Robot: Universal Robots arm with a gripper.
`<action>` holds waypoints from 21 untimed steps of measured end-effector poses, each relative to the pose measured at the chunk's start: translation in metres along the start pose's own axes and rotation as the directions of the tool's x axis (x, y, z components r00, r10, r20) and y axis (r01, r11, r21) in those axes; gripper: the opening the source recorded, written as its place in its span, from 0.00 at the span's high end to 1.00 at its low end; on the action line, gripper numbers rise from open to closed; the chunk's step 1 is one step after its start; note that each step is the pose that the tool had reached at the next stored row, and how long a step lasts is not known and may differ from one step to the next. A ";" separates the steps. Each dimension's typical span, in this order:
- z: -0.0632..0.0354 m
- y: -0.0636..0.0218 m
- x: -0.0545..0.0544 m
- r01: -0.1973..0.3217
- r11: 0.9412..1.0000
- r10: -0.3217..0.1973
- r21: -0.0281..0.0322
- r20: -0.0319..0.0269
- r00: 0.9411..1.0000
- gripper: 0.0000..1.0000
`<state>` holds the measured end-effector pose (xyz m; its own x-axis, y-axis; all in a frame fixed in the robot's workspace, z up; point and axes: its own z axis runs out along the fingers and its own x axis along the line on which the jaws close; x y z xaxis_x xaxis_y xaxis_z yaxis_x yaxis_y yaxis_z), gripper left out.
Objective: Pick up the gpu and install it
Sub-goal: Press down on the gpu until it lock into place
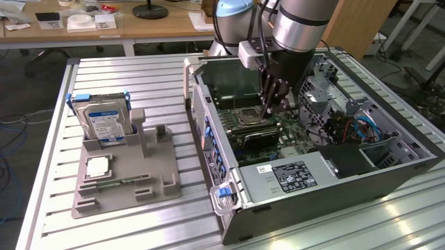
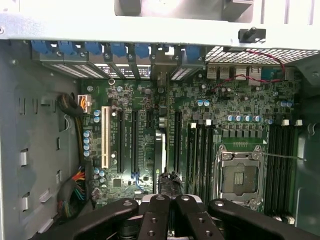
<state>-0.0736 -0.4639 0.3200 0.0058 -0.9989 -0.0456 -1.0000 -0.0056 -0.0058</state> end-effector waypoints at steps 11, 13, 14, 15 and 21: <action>0.0032 -0.0015 0.000 0.000 1.000 0.000 0.000 0.000 1.000 0.89; 0.0037 -0.0024 0.000 0.000 1.000 0.000 0.000 0.000 1.000 0.89; 0.0038 -0.0028 0.000 0.000 1.000 0.000 0.000 0.000 1.000 0.89; 0.0038 -0.0028 0.000 0.000 1.000 0.000 0.000 0.000 1.000 0.89; 0.0041 -0.0029 0.000 0.000 1.000 0.000 0.000 0.000 1.000 0.89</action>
<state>-0.0707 -0.4637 0.3160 0.0059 -0.9989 -0.0458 -1.0000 -0.0056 -0.0059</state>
